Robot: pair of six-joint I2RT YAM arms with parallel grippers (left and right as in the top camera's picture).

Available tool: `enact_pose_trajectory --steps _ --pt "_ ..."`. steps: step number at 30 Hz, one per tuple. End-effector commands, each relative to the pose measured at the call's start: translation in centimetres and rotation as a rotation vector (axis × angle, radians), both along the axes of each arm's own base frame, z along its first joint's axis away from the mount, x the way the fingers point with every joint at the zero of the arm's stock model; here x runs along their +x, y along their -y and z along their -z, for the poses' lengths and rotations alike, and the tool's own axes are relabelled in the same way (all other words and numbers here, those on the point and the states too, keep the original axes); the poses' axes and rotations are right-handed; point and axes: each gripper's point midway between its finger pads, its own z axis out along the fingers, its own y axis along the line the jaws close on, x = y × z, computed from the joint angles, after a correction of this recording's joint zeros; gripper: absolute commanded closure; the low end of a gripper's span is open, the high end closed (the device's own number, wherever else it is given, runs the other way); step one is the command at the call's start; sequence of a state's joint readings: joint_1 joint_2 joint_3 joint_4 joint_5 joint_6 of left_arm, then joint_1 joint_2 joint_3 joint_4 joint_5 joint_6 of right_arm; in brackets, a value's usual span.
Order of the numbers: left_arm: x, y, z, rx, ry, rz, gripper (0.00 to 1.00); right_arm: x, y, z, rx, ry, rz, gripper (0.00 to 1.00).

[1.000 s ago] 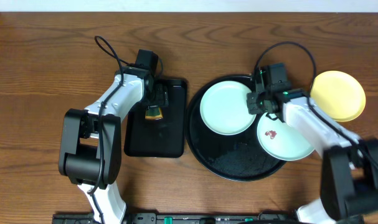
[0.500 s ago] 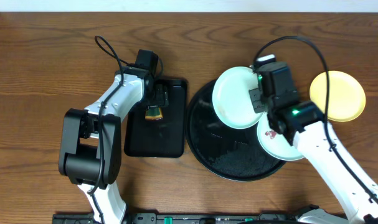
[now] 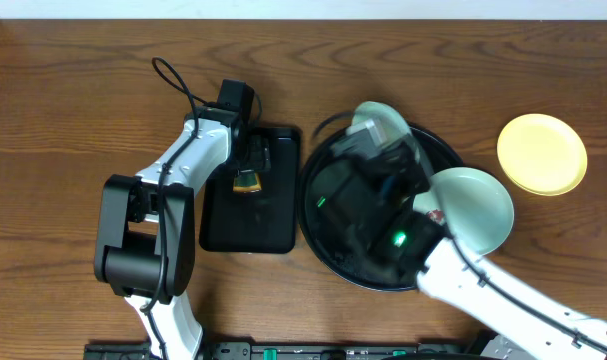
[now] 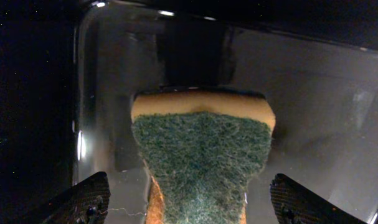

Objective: Clean dirty plates on tray and stack at the side
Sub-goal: 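Lift the scrubbed plate and carry it right onto the yellow plate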

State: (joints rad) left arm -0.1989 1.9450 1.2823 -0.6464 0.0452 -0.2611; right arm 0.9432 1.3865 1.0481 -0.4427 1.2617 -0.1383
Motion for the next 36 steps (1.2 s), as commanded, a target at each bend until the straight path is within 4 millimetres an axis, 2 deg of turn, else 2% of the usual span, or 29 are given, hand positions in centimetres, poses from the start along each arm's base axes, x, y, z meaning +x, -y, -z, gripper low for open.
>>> enact_pose_trajectory --steps 1,7,19,23,27,29,31,34,36 --pt "-0.3 -0.3 0.1 0.014 -0.005 0.002 0.16 -3.0 0.9 -5.0 -0.18 0.158 0.125 0.99" --pt "-0.3 -0.3 0.1 0.014 -0.005 0.002 0.16 -4.3 -1.5 -5.1 -0.215 0.146 0.036 0.99" --pt "-0.3 -0.3 0.1 0.014 -0.005 0.002 0.16 -4.1 -1.8 -4.8 -0.201 0.134 0.016 0.99" --pt "-0.3 -0.3 0.1 0.014 -0.005 0.002 0.16 -2.3 -3.5 -2.1 -0.063 0.035 -0.115 0.99" --pt "-0.3 -0.3 0.1 0.014 -0.005 0.002 0.16 0.0 -5.7 2.9 0.292 -0.18 -0.276 0.99" --pt "-0.3 -0.3 0.1 0.014 -0.005 0.002 0.16 1.3 -5.0 4.8 0.481 -0.264 -0.249 0.99" --pt "-0.3 -0.3 0.1 0.014 -0.005 0.002 0.16 2.8 -2.8 6.3 0.619 -0.304 -0.162 0.99" --pt "-0.3 -0.3 0.1 0.014 -0.005 0.002 0.16 4.9 0.5 7.9 0.779 -0.364 -0.076 0.99" --pt "-0.3 -0.3 0.1 0.014 -0.005 0.002 0.16 5.7 1.8 8.4 0.889 -0.413 -0.079 0.99"
